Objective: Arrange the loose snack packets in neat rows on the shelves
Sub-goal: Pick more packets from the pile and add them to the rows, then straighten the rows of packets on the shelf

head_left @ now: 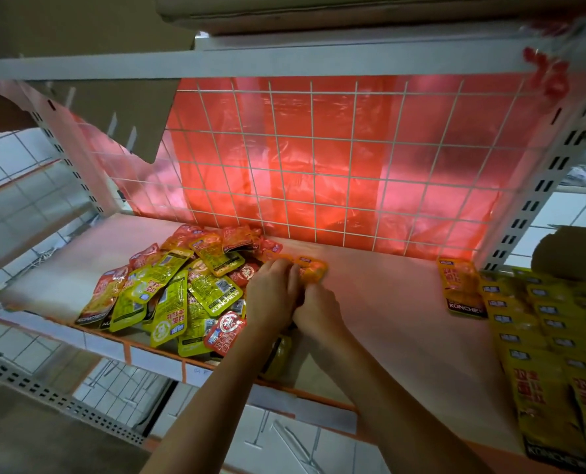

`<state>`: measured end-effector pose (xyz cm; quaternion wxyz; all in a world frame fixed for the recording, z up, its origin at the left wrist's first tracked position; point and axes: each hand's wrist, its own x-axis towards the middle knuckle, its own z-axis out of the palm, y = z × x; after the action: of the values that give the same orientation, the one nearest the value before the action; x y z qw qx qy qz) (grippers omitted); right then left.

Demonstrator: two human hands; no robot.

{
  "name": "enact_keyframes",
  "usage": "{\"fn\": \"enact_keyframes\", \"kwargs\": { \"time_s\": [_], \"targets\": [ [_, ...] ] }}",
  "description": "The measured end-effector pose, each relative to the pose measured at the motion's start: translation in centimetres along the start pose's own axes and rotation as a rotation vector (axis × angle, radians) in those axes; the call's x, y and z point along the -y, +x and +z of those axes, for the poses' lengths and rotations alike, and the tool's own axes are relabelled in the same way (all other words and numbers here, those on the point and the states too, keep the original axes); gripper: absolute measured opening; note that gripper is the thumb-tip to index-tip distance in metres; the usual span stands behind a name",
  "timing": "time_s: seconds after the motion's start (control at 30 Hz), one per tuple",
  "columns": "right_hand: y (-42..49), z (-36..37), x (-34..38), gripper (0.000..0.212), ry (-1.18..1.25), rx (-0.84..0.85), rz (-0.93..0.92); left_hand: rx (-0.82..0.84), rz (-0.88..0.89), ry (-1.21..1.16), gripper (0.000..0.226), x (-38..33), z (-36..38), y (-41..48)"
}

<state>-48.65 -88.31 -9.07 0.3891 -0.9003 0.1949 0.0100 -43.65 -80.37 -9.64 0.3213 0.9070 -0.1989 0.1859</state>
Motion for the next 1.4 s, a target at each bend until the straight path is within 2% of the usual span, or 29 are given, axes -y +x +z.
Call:
{"fn": "enact_keyframes", "kwargs": {
  "time_s": [0.07, 0.1, 0.17, 0.2, 0.3, 0.4, 0.5, 0.6, 0.67, 0.83, 0.93, 1.03, 1.17, 1.27, 1.4],
  "targets": [
    [-0.4, -0.6, -0.7, 0.008, 0.134, -0.025, 0.019, -0.043, -0.137, -0.155, 0.034, -0.4, -0.1, 0.1],
    [-0.5, -1.0, -1.2, 0.011, 0.191, -0.053, 0.033, -0.045, -0.203, -0.226, 0.032, -0.6, -0.1, 0.1],
    [-0.3, -2.4, -2.3, 0.015, 0.203, -0.113, 0.056, -0.032, -0.306, -0.365, 0.009, -0.7, 0.1, 0.1],
    [-0.2, -3.2, -2.9, 0.015, 0.217, -0.136, 0.074, -0.028, -0.345, -0.436, 0.007, -0.9, 0.2, 0.1],
    [-0.1, -5.8, -5.0, 0.010, 0.304, -0.229, 0.115, -0.041, -0.449, -0.693, 0.019, -1.7, 0.8, 0.2],
    [-0.5, -8.4, -7.1, 0.005, 0.426, -0.339, 0.147, -0.031, -0.480, -0.830, 0.032, -3.5, 1.7, 0.2],
    [-1.1, -10.7, -8.7, 0.010, 0.753, -0.383, 0.172, 0.032, -0.543, -0.932, 0.049, -5.6, 2.9, 0.1],
    [-2.0, -12.7, -9.8, 0.018, 1.069, -0.462, 0.105, 0.083, -0.547, -1.092, 0.045, -7.8, 4.0, -0.2],
    [-2.6, -13.8, -10.7, 0.015, 1.035, -0.564, 0.073, 0.112, -0.537, -1.123, 0.043, -9.1, 4.8, -0.4],
    [-3.4, -16.4, -14.0, 0.020, 0.667, -0.685, 0.139, 0.258, -0.585, -1.108, 0.056, -11.2, 6.8, -0.9],
    [-3.8, -17.9, -15.4, 0.009, 0.598, -0.745, 0.155, 0.352, -0.567, -1.001, 0.034, -12.5, 8.2, -1.4],
    [-4.4, -19.1, -16.5, 0.009, 0.578, -0.764, 0.186, 0.406, -0.535, -0.848, 0.015, -13.8, 9.6, -2.3],
    [-5.0, -20.3, -17.8, 0.022, 0.622, -0.807, 0.227, 0.449, -0.574, -0.754, 0.006, -15.3, 11.0, -2.7],
    [-5.1, -21.0, -18.7, 0.006, 0.641, -0.789, 0.280, 0.454, -0.592, -0.681, 0.008, -16.4, 11.7, -2.5],
    [-5.3, -21.4, -19.7, 0.011, 0.658, -0.771, 0.285, 0.407, -0.574, -0.533, 0.018, -17.8, 12.3, -1.8]
  ]
}}
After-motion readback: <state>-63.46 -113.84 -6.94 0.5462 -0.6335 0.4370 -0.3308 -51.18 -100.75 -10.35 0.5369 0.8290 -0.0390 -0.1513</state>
